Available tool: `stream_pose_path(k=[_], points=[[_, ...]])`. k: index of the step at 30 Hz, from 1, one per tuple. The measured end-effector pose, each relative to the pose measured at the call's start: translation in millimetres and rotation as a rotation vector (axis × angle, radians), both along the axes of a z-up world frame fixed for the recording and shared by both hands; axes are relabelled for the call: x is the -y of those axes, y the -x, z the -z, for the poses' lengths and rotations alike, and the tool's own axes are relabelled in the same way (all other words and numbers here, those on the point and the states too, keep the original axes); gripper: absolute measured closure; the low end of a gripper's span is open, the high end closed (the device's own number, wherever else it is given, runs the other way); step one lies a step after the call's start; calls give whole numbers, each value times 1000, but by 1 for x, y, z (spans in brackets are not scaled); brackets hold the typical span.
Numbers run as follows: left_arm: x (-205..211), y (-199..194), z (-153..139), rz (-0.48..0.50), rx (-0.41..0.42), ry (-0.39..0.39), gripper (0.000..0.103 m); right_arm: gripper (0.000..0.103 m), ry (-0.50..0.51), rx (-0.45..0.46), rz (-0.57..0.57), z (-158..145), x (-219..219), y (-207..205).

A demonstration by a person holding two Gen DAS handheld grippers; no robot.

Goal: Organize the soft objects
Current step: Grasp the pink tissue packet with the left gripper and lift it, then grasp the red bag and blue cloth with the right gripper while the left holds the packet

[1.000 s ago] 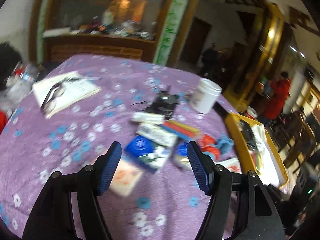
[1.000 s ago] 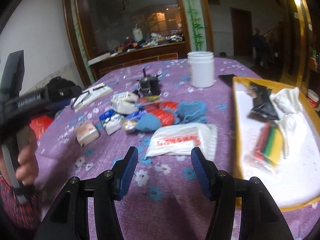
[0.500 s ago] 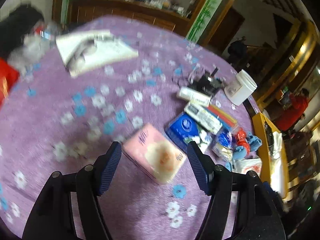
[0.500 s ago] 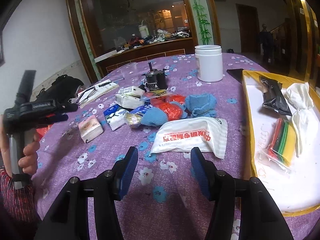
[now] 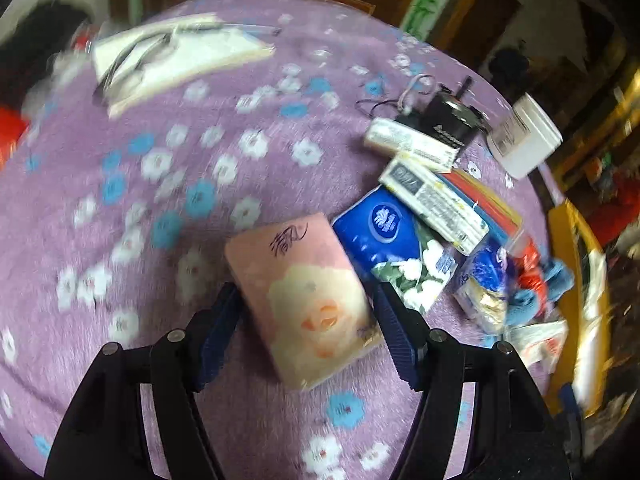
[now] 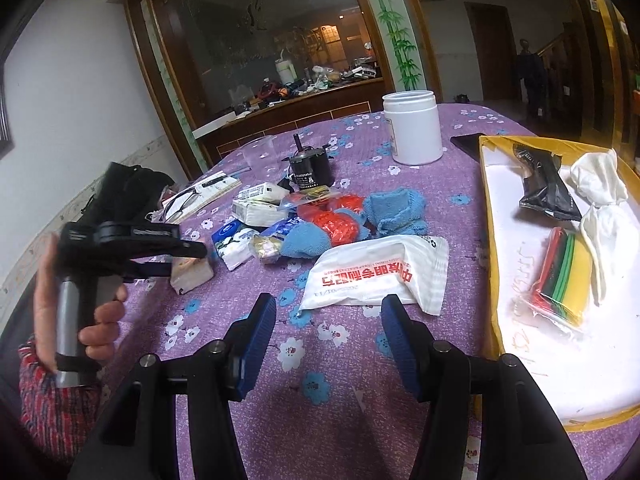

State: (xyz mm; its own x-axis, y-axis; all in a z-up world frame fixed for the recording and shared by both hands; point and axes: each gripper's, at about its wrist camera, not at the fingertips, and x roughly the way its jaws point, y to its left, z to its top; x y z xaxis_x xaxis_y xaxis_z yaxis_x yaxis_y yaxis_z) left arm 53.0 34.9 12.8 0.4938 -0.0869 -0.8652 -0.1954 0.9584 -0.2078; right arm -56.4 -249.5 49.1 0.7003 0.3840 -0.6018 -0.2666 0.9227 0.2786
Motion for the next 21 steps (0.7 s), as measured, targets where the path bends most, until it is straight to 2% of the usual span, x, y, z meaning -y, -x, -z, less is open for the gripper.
stream_pose_path(k=[5, 10, 15, 21], points=[[5, 3, -1, 58, 56, 20, 51, 46, 0, -9, 15, 1, 1, 0], [14, 8, -11, 109, 110, 12, 51, 46, 20, -43, 26, 2, -1, -4], [16, 10, -14, 129, 119, 35, 51, 46, 12, -96, 25, 1, 0, -19], [19, 14, -16, 138, 126, 46, 51, 45, 30, -99, 16, -13, -14, -43]])
